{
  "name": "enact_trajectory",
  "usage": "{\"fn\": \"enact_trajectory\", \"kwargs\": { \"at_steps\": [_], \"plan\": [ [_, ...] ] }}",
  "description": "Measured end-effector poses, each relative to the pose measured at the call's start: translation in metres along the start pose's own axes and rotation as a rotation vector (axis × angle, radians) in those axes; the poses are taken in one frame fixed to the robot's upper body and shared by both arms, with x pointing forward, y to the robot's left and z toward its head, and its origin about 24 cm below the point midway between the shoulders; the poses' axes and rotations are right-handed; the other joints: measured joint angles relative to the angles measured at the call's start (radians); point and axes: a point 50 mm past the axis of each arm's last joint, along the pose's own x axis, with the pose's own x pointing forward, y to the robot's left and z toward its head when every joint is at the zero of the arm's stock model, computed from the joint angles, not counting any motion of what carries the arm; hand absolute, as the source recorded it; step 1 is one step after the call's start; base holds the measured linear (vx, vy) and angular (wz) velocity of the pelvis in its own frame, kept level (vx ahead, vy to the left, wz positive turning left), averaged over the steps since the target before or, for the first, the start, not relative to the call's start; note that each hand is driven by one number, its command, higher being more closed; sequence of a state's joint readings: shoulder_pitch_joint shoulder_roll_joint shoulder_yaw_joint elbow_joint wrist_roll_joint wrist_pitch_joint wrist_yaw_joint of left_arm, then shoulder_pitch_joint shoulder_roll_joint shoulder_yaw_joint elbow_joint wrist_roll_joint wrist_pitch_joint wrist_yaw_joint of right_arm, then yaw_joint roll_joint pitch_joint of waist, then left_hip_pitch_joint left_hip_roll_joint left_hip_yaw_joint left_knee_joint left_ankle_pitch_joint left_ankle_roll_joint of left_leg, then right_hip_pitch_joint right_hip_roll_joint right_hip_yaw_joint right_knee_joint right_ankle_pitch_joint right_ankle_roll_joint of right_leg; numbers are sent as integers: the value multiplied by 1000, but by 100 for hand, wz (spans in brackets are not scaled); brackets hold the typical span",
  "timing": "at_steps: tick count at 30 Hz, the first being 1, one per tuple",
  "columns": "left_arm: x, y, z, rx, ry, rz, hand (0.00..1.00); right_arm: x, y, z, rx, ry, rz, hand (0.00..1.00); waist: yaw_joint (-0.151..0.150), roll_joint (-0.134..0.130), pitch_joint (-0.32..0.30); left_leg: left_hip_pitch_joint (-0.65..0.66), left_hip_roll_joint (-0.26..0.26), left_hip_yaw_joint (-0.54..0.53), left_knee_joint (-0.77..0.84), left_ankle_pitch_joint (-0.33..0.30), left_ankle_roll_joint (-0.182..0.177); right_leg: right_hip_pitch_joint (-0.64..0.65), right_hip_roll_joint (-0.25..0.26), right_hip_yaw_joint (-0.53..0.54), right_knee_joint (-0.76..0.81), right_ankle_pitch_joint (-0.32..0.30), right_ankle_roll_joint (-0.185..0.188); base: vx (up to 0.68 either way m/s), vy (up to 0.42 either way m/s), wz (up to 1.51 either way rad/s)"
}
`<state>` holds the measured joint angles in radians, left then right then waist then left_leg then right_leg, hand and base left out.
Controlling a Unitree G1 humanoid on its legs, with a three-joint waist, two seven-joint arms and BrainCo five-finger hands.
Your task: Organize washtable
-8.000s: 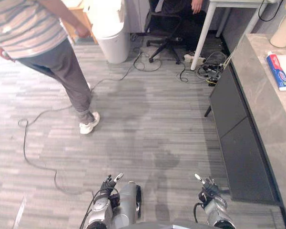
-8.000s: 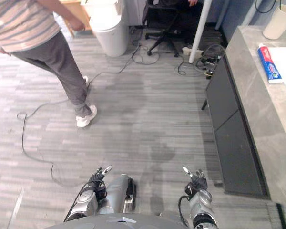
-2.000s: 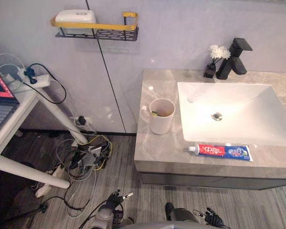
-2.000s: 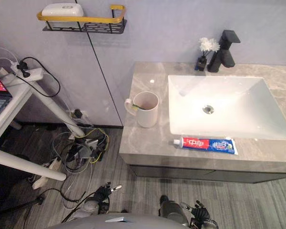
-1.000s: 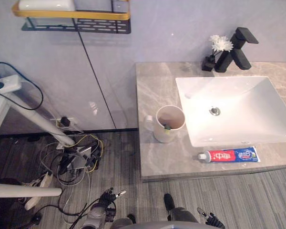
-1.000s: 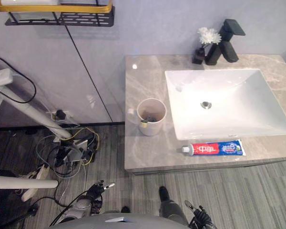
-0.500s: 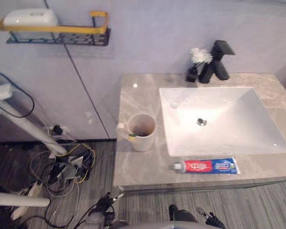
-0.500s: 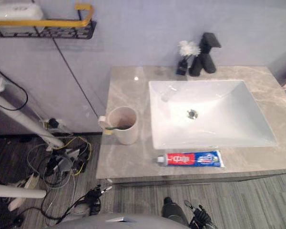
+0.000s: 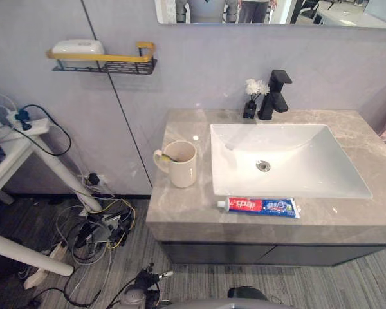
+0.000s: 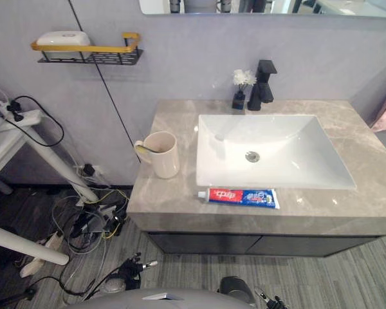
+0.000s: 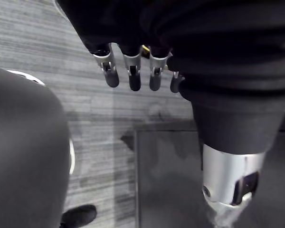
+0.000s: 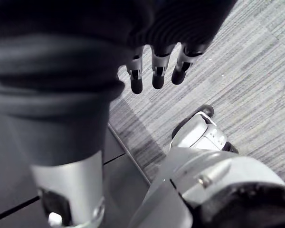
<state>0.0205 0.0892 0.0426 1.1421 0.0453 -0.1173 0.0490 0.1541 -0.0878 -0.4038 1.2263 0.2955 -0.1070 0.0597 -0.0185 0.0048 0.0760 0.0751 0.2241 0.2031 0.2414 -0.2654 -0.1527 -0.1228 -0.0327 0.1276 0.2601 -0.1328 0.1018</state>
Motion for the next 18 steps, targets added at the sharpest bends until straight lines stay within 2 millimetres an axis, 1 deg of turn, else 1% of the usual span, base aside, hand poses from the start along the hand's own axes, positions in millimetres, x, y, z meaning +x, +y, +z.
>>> {"fn": "enact_trajectory", "kwargs": {
  "at_steps": [1,2,3,4,6,8,9,10,11,13,15,18],
  "plan": [
    [0,0,-1,2,4,0,0,0,0,-1,1,3,-1,0,0,0,-6,-1,-11,-1,-15,1,1,7,-9,4,-36,18,7,-80,187,-22],
    [-1,0,-4,2,11,0,0,-1,1,-3,2,6,2,0,0,-7,-24,-3,-29,-4,-43,5,7,22,-16,28,-99,46,11,-22,144,-20],
    [-1,0,-5,5,12,-1,0,-1,3,-5,4,10,7,0,-2,-9,-31,-4,-41,-4,-56,9,13,26,-24,38,-128,63,11,-7,142,-22],
    [-1,2,-5,9,13,2,0,-2,4,-9,2,20,11,0,-3,-25,-32,-4,-56,-5,-68,10,15,26,-33,44,-149,77,9,3,96,-12],
    [-1,0,-4,33,6,-9,0,-3,2,-15,-3,34,8,0,-5,-32,-34,-3,-71,-16,-79,25,24,26,-43,45,-158,94,11,46,58,-3],
    [-1,-2,-3,55,2,-21,0,-3,1,-14,-7,34,6,0,-5,-28,-35,6,-78,-18,-85,33,25,26,-44,50,-149,101,6,111,20,-1],
    [-1,-3,-3,67,1,-31,0,-3,1,-13,-18,31,7,0,-5,-22,-38,12,-79,-18,-91,45,33,27,-43,50,-143,101,6,151,-10,-2],
    [-1,-6,-2,79,0,-42,0,-3,2,-13,-34,32,14,0,-4,-20,-41,20,-79,-19,-99,51,36,29,-41,50,-142,108,16,158,-13,-2],
    [-1,-7,-2,81,2,-48,0,-3,1,-11,-44,28,14,0,-4,-16,-43,24,-79,-19,-98,52,36,30,-41,50,-143,108,16,160,-12,-5],
    [0,-12,-2,81,13,-70,0,-1,1,-4,-53,12,18,0,-3,2,-40,44,-82,-19,-108,53,36,43,-40,50,-147,108,15,140,2,-9],
    [0,-14,-1,80,10,-76,0,-1,-2,-1,-58,6,12,0,-3,11,-37,59,-83,-20,-114,53,36,56,-41,47,-149,107,14,88,9,-4],
    [0,-11,-2,78,14,-67,0,-1,-2,-3,-58,11,13,0,-2,6,-36,62,-86,-23,-116,53,37,58,-43,42,-149,107,14,19,3,0]
  ]
}}
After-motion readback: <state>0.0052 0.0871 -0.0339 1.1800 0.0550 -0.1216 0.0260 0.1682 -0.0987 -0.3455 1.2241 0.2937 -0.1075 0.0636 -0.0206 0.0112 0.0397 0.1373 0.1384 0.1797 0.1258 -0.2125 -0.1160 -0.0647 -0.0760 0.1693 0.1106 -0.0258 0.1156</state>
